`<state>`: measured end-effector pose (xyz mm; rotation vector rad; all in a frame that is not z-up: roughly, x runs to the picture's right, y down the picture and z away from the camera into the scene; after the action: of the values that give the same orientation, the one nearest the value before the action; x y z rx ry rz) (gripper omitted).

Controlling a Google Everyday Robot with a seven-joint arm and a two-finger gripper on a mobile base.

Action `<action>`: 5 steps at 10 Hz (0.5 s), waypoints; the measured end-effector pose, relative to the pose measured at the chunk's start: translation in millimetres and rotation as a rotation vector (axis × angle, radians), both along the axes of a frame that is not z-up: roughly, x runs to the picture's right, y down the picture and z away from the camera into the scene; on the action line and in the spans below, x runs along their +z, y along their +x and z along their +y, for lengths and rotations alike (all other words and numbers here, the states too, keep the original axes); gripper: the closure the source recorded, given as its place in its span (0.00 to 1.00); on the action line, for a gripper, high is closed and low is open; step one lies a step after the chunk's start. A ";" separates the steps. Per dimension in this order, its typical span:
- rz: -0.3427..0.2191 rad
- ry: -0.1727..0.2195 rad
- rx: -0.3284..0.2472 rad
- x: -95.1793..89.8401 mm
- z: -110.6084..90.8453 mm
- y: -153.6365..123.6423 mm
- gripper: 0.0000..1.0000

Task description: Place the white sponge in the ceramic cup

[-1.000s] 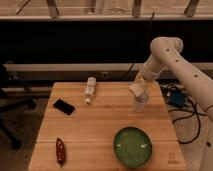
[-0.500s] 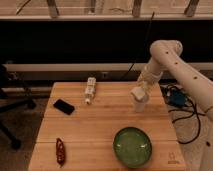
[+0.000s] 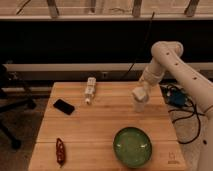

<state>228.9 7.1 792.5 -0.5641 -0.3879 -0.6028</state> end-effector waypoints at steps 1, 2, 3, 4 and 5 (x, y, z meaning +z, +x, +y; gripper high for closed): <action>0.004 0.001 0.002 1.4 -0.6 1.7 0.20; 0.008 0.001 0.004 2.8 -1.2 3.5 0.20; 0.013 0.002 0.007 4.1 -1.6 5.4 0.20; 0.018 0.007 0.011 5.4 -2.4 7.1 0.20; 0.021 0.012 0.015 5.7 -3.3 8.7 0.20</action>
<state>237.6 3.9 798.2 -0.5555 -0.3685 -0.5843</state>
